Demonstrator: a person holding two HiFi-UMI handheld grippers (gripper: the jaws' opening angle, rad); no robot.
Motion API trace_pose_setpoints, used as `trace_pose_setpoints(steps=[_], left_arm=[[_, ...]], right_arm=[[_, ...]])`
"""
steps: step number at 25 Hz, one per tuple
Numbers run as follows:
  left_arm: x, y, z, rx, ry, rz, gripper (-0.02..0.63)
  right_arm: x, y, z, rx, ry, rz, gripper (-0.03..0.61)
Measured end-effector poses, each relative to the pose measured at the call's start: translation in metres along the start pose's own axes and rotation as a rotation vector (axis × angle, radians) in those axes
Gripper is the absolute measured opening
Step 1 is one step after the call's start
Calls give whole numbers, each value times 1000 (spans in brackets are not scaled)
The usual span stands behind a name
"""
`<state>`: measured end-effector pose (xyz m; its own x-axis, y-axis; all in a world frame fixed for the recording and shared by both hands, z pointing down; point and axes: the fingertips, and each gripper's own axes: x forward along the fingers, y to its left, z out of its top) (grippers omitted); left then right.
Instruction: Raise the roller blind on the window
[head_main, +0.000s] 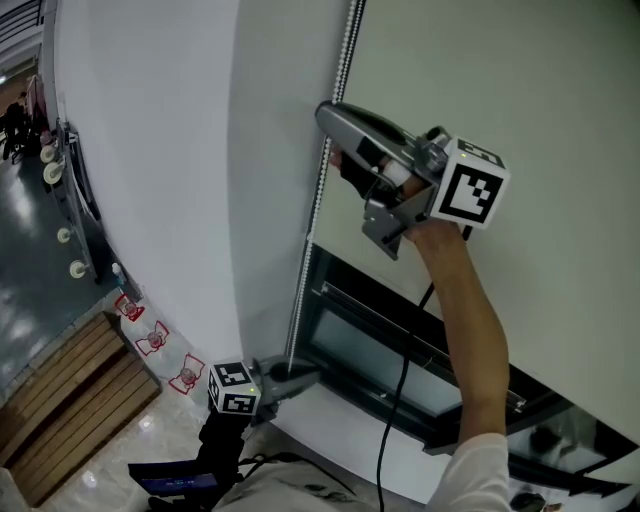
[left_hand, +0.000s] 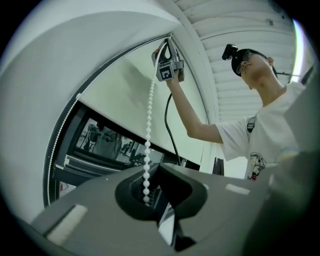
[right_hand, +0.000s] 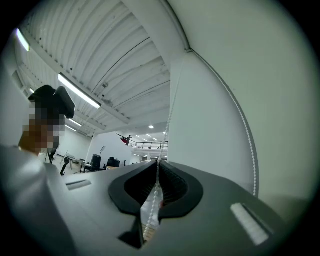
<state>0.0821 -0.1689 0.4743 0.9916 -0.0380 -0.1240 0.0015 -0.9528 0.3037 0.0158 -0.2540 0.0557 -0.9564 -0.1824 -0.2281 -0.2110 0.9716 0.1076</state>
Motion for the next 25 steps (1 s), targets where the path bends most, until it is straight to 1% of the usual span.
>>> trace_pose_setpoints(steps=[2,6,11,18,20,23,25], left_arm=[[0,1,1,-4,2,-2,-2],[3,2,3,-15,7,-9,-2],[3,1,6,-24,14,-14,-2],[11,-5,34,-18,15,-26,-2],[12,-6,30,-14,18,-31,-2],[13,-5,13,-4,26,-41,-2],[13,-6,10,1,30,-47,-2]], right_arm=[[0,-2,0,14,-5,-9,17],[-4,-4,2,-5,-28,-27,15],[-5,-6,1,30,-42,-26,15],[-5,-9,-4,65,-5,-39,15],[-9,-3,-17,70,2,-43,15],[-19,10,-54,79,17,-46,15],[-23,15,-73,97,28,-48,15]])
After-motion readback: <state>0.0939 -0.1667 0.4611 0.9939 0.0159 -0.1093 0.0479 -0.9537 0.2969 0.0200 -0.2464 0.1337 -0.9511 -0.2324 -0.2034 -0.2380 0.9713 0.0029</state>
